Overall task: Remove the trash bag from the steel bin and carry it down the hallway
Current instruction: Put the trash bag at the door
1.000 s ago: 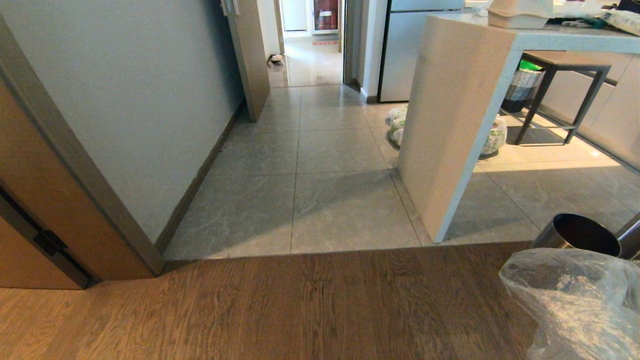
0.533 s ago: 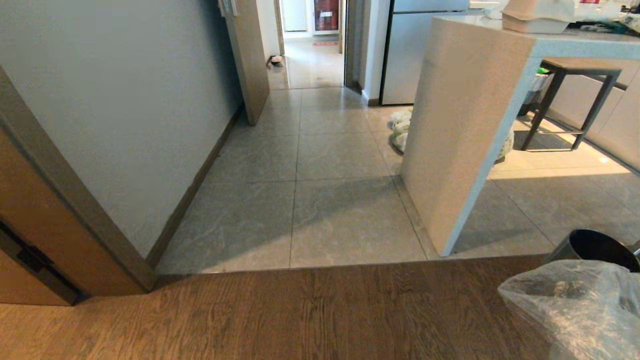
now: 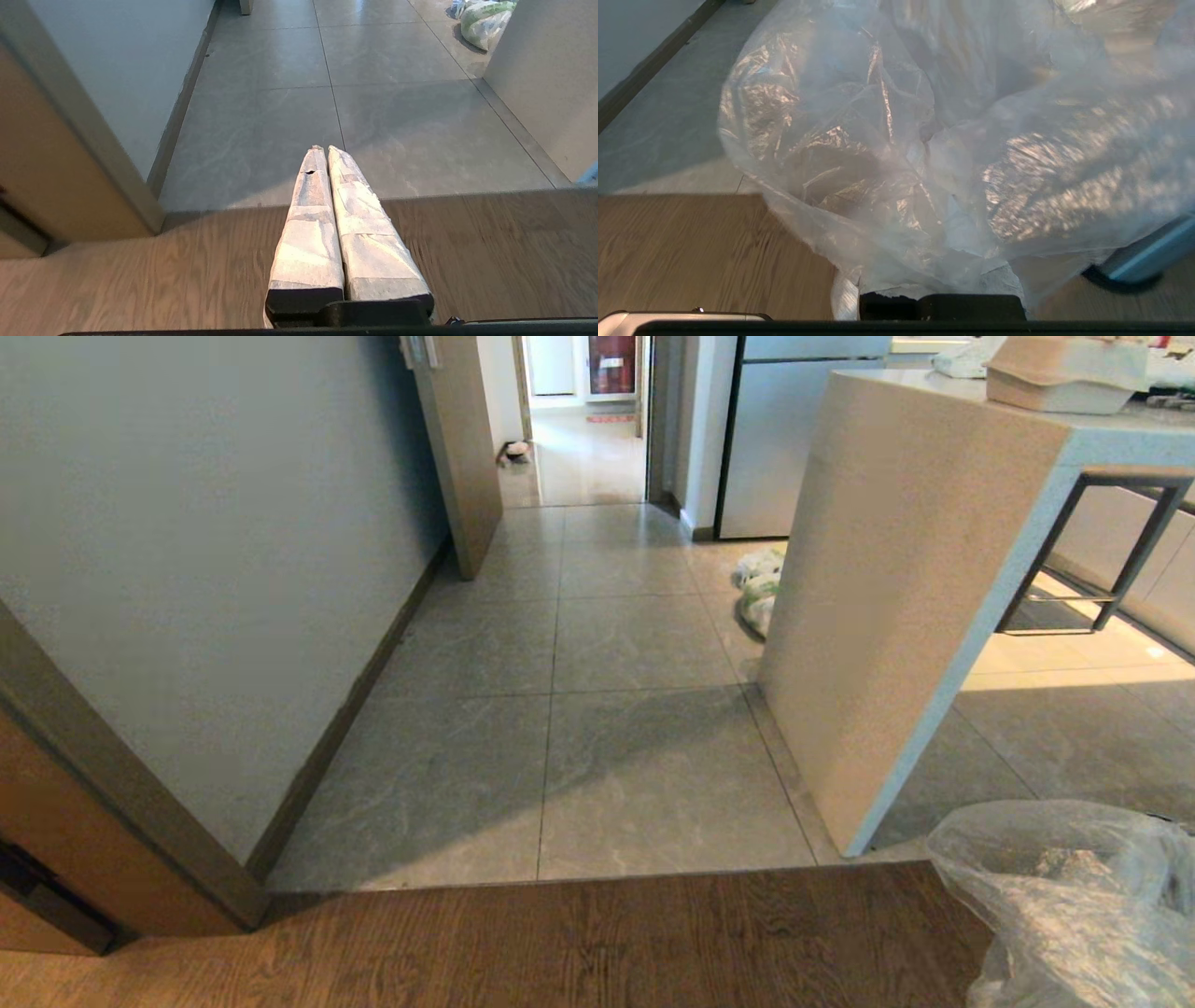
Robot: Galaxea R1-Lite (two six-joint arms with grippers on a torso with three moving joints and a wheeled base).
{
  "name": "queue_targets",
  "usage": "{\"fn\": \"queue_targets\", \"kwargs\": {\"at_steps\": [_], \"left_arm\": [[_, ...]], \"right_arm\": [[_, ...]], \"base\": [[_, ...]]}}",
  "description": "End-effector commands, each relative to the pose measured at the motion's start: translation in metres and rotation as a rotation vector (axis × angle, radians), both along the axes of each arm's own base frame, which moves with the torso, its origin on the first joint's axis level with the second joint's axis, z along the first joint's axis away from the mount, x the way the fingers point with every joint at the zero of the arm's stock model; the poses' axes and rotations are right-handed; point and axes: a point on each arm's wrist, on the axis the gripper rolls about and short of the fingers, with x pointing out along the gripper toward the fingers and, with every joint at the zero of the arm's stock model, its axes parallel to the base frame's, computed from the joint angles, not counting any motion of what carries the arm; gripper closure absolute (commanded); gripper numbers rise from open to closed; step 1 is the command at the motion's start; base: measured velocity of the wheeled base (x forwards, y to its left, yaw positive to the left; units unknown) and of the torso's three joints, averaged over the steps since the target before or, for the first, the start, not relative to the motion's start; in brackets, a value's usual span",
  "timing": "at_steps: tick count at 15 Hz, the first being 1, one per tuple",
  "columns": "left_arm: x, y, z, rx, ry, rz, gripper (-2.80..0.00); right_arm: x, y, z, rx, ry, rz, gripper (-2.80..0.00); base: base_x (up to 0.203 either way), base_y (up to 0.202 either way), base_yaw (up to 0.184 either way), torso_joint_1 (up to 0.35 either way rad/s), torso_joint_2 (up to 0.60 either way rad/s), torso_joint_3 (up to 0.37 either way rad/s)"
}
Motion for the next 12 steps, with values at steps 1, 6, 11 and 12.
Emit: {"fn": "queue_targets", "kwargs": {"at_steps": [1, 6, 11, 12], "left_arm": [[0.0, 0.0, 0.0, -0.001, 0.0, 0.0, 0.0], [0.0, 0.0, 0.0, -0.001, 0.0, 0.0, 0.0], [0.0, 0.0, 0.0, -0.001, 0.0, 0.0, 0.0], [0.0, 0.0, 0.0, -0.001, 0.0, 0.0, 0.0]], "right_arm": [[0.0002, 0.0, -0.0004, -0.001, 0.003, 0.001, 0.0], [0.0002, 0.0, -0.0004, -0.001, 0.003, 0.001, 0.0], [0.0002, 0.0, -0.0004, 0.001, 0.003, 0.001, 0.0], [0.0002, 0.0, -0.0004, -0.001, 0.003, 0.001, 0.0]], "base": [[0.19, 0.0, 0.005, 0.0, 0.0, 0.005], [0.19, 0.0, 0.001, 0.003, 0.0, 0.005], [0.191, 0.0, -0.001, 0.0, 0.0, 0.006], [0.19, 0.0, 0.002, 0.003, 0.01, -0.002]]}}
